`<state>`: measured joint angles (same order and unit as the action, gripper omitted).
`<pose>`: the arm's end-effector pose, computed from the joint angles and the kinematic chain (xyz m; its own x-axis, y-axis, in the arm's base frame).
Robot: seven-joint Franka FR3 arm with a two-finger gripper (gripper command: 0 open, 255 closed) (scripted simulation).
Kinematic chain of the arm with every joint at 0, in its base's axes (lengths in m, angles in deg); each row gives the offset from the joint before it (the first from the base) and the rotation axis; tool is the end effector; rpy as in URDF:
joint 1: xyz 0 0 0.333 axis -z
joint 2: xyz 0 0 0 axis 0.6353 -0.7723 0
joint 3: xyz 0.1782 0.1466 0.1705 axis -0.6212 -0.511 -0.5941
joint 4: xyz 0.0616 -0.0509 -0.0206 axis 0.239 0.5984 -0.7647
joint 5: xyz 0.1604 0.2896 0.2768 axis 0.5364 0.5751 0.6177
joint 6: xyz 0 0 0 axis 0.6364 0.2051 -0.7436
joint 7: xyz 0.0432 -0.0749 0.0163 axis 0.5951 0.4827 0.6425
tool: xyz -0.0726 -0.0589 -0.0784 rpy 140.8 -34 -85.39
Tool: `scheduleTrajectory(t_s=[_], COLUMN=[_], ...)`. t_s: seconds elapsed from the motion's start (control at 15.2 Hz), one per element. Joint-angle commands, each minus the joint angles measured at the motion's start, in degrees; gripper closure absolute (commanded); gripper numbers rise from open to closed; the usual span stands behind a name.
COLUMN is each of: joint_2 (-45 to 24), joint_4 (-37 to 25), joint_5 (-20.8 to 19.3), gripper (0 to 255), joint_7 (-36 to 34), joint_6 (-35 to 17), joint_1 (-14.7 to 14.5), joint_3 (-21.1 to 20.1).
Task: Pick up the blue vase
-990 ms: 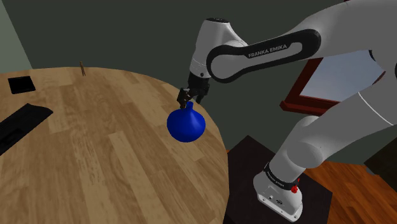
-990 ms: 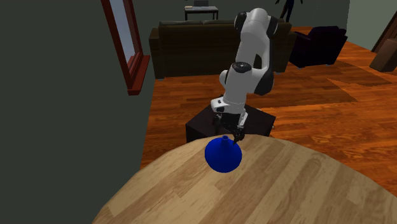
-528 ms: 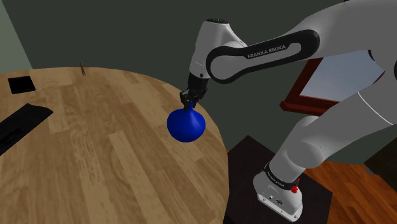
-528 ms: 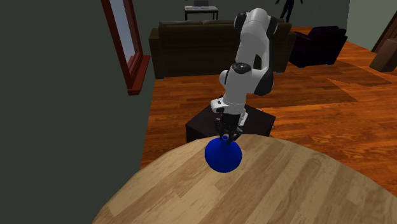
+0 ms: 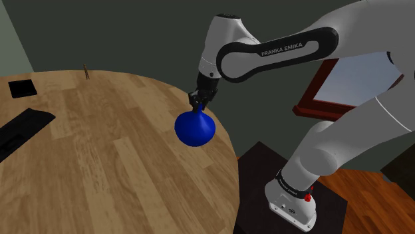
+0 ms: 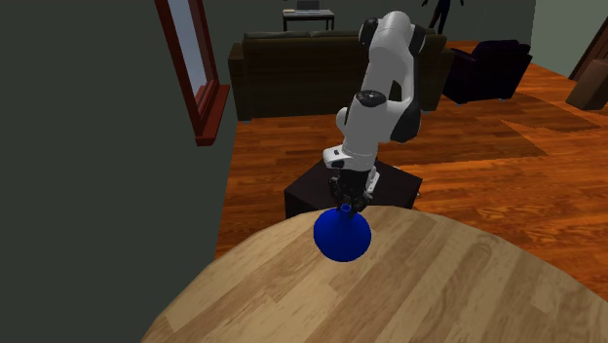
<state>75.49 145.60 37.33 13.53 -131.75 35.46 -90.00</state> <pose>0.4526 0.1837 0.3903 0.9914 -0.0118 0.1303 -0.0118 -0.9999 -0.0013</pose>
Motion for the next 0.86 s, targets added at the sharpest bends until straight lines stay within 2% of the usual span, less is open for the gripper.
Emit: scheduleTrajectory(t_s=[0.0, 0.66, 0.79], joint_2=[0.62, 2.45, 2.47], joint_4=[-1.25, -7.5, -7.6], joint_5=[0.04, 0.01, 0.01], gripper=[255, 255, 255], joint_7=[0.18, 0.62, 0.62], joint_6=[1.82, 9.87, 9.99], joint_1=[0.0, 0.08, 0.08], joint_3=[0.24, 1.1, 1.11])
